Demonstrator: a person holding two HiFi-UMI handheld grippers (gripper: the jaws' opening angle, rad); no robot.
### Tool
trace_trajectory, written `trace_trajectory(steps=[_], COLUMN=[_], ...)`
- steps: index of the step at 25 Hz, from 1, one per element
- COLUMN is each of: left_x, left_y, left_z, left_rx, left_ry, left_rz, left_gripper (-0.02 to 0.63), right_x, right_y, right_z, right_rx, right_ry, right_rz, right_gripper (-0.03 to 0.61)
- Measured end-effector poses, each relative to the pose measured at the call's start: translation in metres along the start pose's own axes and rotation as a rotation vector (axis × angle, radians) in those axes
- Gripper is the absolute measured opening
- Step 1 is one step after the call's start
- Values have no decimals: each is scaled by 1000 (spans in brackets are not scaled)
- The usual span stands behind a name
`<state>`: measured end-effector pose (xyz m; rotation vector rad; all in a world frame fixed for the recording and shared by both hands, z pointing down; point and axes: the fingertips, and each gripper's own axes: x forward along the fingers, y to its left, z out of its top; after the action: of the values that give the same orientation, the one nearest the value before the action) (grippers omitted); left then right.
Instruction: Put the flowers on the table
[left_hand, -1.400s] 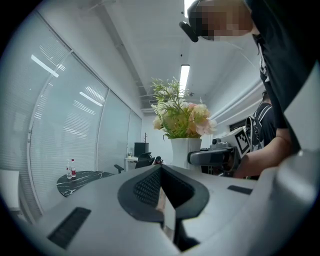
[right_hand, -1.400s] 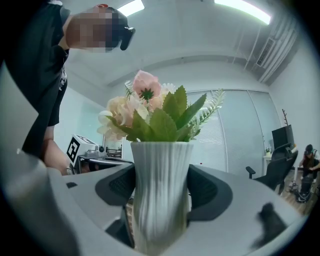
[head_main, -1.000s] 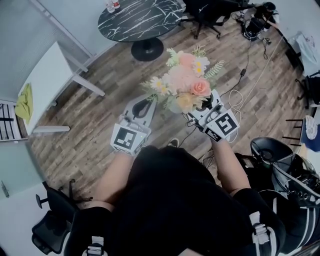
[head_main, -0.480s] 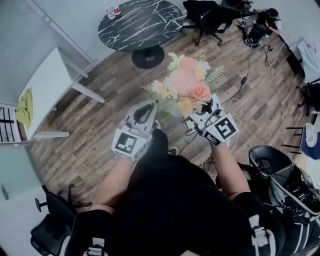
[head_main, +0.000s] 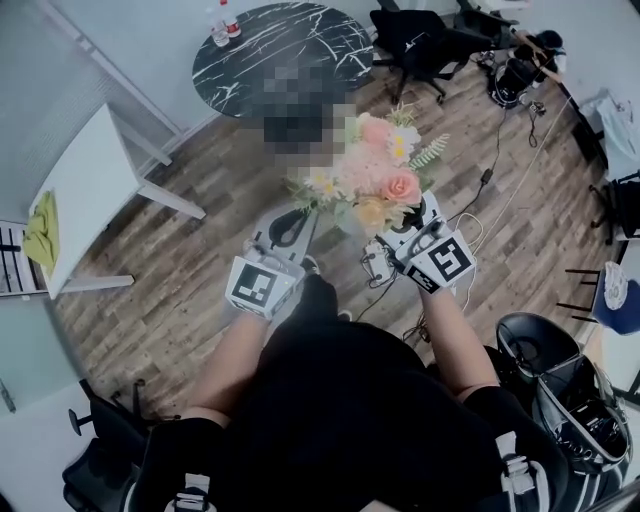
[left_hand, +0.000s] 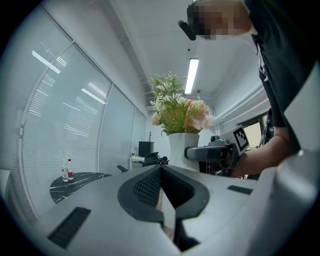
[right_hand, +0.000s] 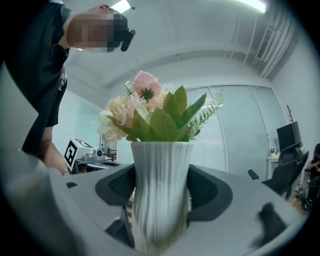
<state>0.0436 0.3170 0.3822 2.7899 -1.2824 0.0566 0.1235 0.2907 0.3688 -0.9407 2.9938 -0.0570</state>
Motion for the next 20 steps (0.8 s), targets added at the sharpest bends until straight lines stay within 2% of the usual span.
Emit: trace_trajectory(steps=[9, 20], left_x=[39, 58], left_y=[67, 134], left_z=[13, 16], left_rx=[-18, -4], left_ry=[-24, -14], left_rz=[-23, -19], left_gripper=[11, 11], right_x=[65, 125], right_y=[-43, -69], right_z=[12, 8], right_rx=[-24, -48], right_ry=[22, 31], right_rz=[-10, -24], right_gripper=[325, 325])
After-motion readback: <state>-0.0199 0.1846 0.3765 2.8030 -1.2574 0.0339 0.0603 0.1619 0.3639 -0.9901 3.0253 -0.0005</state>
